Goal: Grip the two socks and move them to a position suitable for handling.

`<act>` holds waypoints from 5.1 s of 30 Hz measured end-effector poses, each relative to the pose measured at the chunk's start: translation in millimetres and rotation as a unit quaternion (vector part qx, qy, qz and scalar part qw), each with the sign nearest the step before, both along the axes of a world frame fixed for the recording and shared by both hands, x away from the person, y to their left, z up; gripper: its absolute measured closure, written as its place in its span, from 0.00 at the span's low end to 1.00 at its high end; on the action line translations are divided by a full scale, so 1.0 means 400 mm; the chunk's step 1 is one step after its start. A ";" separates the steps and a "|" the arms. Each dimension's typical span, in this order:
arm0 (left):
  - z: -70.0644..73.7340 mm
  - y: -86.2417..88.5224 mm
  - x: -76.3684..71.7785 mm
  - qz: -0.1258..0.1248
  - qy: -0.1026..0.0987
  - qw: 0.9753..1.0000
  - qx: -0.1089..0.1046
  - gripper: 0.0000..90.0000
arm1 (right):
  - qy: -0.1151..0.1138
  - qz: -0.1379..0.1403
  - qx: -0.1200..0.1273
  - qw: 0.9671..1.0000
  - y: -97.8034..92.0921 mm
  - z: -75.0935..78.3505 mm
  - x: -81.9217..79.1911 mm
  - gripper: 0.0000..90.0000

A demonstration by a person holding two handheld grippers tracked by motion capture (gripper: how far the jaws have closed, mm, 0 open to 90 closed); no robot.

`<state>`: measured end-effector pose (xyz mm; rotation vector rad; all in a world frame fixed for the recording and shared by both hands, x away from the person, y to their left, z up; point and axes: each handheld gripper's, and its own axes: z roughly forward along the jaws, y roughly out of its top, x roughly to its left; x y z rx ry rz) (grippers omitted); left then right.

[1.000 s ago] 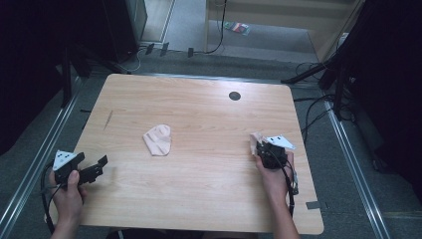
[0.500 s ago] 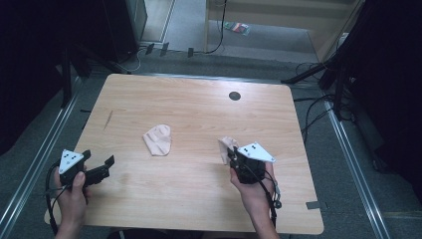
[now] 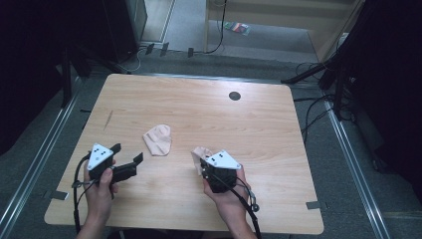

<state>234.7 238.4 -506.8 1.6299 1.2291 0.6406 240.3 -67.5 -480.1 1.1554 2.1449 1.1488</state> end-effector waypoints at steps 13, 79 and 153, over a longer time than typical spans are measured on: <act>-0.064 -0.095 -0.032 -0.095 0.026 0.995 -0.019 0.15 | 0.032 0.005 -0.027 0.999 0.046 -0.087 -0.016 0.90; -0.103 -0.211 -0.044 -0.199 0.103 0.974 0.035 0.15 | 0.026 0.053 0.056 0.997 0.016 -0.028 -0.021 0.96; -0.108 -0.168 0.004 -0.135 0.122 0.980 0.083 0.99 | 0.109 0.010 0.003 0.994 -0.120 -0.158 0.038 0.95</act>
